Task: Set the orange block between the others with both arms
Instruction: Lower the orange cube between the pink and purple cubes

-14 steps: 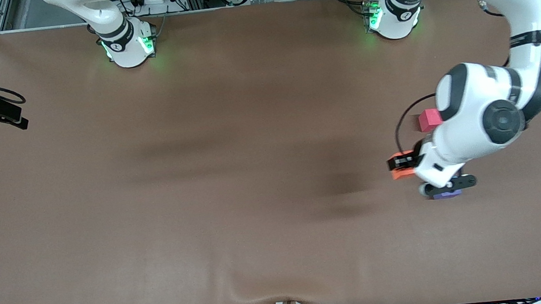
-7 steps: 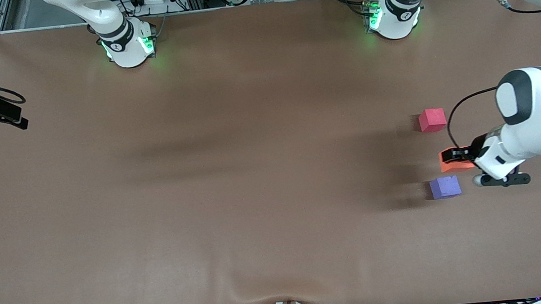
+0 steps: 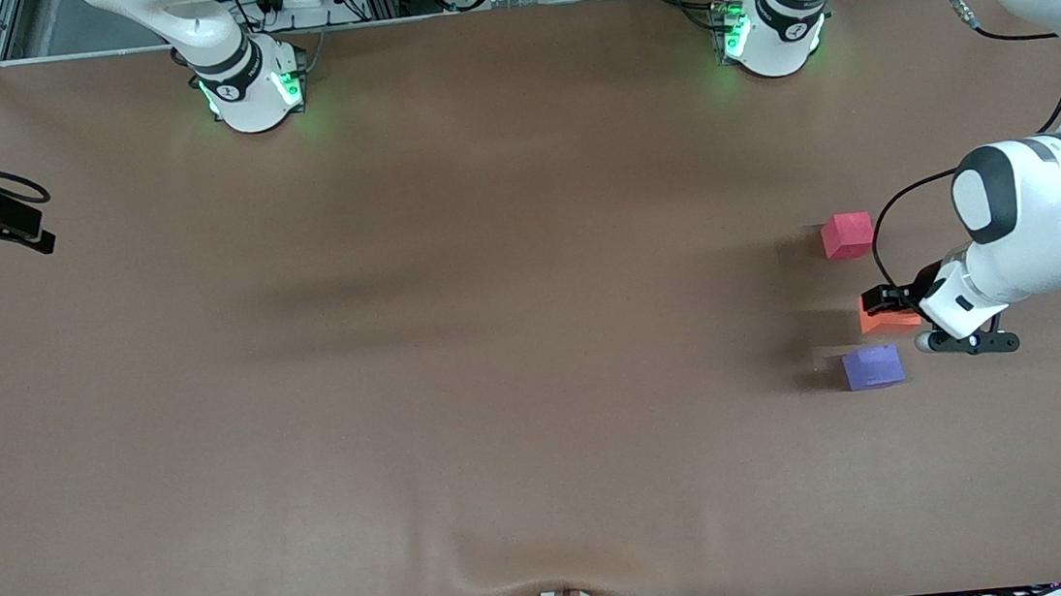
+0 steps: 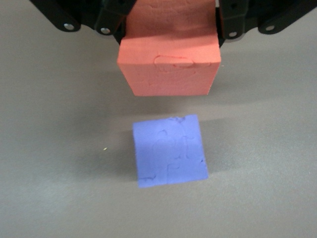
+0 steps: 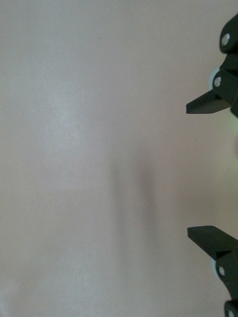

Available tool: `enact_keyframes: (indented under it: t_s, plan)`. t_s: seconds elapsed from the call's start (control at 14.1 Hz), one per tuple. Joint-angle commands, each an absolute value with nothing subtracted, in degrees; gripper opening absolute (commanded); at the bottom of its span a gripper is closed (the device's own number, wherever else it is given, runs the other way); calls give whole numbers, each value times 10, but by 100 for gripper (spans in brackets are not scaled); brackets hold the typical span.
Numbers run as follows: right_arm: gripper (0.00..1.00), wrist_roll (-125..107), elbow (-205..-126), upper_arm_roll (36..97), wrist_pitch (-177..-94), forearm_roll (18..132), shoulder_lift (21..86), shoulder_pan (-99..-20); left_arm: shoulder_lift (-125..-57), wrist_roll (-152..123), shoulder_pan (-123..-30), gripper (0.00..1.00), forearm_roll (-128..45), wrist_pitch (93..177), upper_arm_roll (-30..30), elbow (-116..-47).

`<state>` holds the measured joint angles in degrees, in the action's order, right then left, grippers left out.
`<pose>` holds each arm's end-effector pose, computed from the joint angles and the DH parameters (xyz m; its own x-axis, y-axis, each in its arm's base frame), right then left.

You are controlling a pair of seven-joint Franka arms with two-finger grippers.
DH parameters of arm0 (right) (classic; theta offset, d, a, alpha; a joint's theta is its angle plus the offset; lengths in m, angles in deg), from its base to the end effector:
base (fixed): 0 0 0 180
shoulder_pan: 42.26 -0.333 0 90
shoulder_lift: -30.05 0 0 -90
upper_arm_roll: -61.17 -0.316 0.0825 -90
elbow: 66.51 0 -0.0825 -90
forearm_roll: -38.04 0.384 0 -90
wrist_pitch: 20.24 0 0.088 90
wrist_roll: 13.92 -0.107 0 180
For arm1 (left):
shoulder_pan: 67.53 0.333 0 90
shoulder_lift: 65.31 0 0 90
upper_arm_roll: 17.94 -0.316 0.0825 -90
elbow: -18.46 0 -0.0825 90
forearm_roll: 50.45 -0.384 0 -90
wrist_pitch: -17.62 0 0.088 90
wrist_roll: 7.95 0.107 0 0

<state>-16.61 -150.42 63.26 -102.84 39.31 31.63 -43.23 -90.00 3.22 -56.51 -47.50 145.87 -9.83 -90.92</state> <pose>0.5499 -0.0078 0.6478 0.9967 -0.0636 -0.0513 -0.0646 -0.9977 -0.0187 0.6163 0.0337 0.2651 0.9914 -0.1044 -0.0794 -0.0951 -0.9890 0.1134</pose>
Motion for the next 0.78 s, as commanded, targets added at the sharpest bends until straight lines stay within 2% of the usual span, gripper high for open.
enact_keyframes:
  t_s: [0.0,0.21,0.43,0.71]
  plan:
    - [100,-172,-1499,624,-1024,400,315,-420,-898,42,-553,41,-482,1476,-91,-927]
    - [100,-172,-1499,624,-1023,400,315,-420,-898,43,-553,42,-478,1490,-90,-948]
    - [100,-172,-1499,624,-1023,400,315,-420,-911,43,-556,45,-477,1563,-90,-978]
    - [100,-172,-1499,624,-1023,400,315,-420,-914,42,-559,44,-477,1572,-89,-985]
